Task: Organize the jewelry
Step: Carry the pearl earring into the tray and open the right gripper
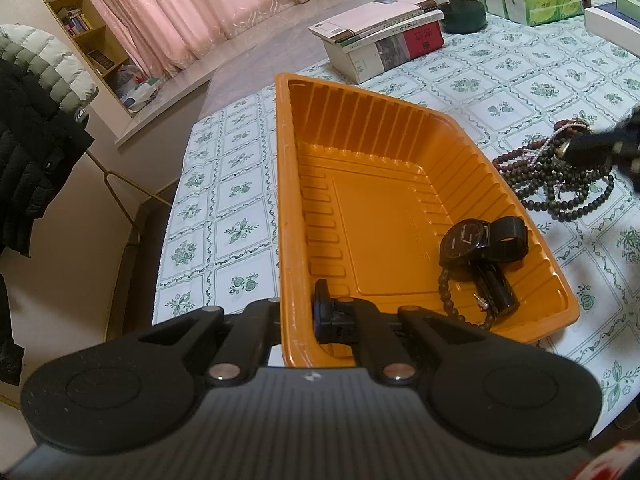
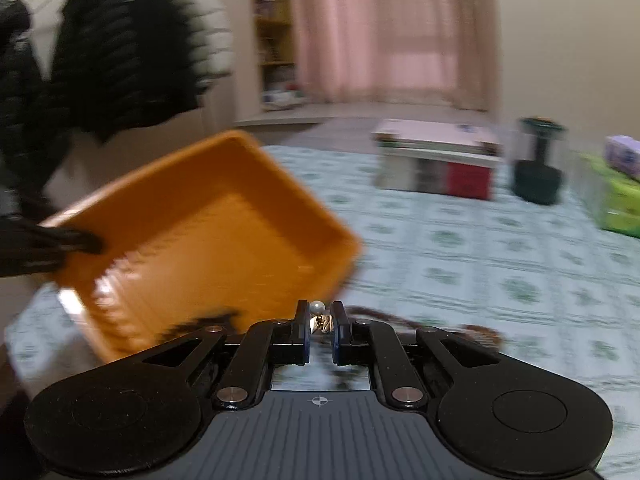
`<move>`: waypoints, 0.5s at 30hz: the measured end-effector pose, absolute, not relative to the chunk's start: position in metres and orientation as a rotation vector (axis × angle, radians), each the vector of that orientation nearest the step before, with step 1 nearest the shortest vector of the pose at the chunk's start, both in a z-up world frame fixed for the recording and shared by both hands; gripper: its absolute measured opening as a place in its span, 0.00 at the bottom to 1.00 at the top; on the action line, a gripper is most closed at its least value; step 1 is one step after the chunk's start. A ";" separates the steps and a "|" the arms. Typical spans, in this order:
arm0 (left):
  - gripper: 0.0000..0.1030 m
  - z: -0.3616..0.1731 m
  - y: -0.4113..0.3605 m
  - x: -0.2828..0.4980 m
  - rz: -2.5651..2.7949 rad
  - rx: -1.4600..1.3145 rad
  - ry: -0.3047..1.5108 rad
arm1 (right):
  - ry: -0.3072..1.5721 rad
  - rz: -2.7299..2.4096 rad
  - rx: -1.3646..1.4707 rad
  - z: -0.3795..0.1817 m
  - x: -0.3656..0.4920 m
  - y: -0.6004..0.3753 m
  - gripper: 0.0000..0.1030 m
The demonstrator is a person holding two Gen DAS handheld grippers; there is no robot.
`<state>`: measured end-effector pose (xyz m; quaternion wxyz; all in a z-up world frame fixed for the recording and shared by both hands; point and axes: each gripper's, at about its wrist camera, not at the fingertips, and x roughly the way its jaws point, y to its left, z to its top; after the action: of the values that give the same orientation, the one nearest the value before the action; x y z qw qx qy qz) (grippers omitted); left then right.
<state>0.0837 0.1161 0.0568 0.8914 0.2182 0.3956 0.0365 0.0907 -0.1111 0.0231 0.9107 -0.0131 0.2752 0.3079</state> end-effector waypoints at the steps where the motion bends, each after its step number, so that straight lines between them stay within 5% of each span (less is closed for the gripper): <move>1: 0.03 0.057 0.116 0.084 0.075 0.453 0.821 | 0.571 0.668 -0.030 0.023 0.089 -0.101 0.09; 15: 0.03 0.055 0.119 0.084 0.073 0.440 0.818 | 0.604 0.792 -0.077 0.015 0.080 -0.051 0.09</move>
<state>0.0839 0.1190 0.0546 0.8935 0.2121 0.3944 0.0351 0.0803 -0.0511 0.0148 0.8779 -0.0371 0.2894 0.3798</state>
